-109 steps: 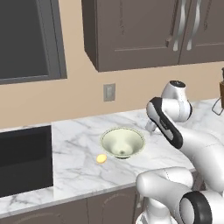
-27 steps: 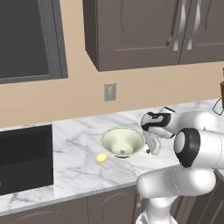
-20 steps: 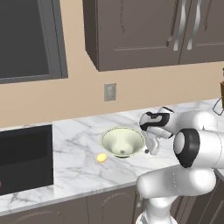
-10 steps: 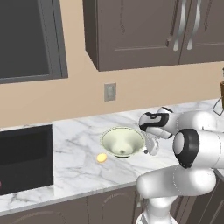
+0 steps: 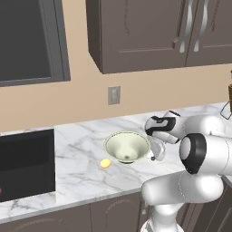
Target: Gather the eggs and milk located in the vicinity of the sink area and place them right next to the bowl.
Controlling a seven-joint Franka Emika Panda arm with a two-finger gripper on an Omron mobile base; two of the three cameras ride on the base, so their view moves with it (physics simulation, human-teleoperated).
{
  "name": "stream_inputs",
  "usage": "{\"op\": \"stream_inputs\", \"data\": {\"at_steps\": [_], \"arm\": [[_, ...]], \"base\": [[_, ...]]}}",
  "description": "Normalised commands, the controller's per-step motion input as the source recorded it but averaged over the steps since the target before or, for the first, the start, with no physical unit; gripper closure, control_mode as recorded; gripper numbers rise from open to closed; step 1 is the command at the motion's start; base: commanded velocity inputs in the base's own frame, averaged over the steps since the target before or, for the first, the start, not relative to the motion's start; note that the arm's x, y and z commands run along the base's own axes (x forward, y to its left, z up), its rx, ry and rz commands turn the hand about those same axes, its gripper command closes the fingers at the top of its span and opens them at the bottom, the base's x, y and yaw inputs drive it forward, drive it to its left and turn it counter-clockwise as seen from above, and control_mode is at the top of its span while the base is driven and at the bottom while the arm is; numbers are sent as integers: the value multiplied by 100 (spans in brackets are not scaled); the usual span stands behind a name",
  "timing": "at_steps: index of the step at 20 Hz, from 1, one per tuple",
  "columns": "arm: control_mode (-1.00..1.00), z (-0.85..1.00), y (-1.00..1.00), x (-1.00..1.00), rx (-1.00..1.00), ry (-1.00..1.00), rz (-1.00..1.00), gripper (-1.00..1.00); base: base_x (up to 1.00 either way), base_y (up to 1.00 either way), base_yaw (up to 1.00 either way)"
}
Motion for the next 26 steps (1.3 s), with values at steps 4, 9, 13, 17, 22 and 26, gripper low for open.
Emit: {"op": "stream_inputs", "data": {"at_steps": [4, 9, 13, 17, 22, 26], "arm": [[-100, 25, -40, 0, 0, -1, -3, -100], [-100, 68, -27, 0, 1, 0, -14, -100], [-100, 37, 0, 0, 0, 0, -44, -100], [-100, 16, 13, -17, 0, 0, -58, -100], [-100, 22, 20, -38, 1, 0, -58, -100], [-100, 46, 5, -44, 1, 0, -48, -100]], "base": [[0, 0, 0], [0, 0, 0], [0, 0, 0], [0, 0, 0], [0, 0, 0], [0, 0, 0]]}}
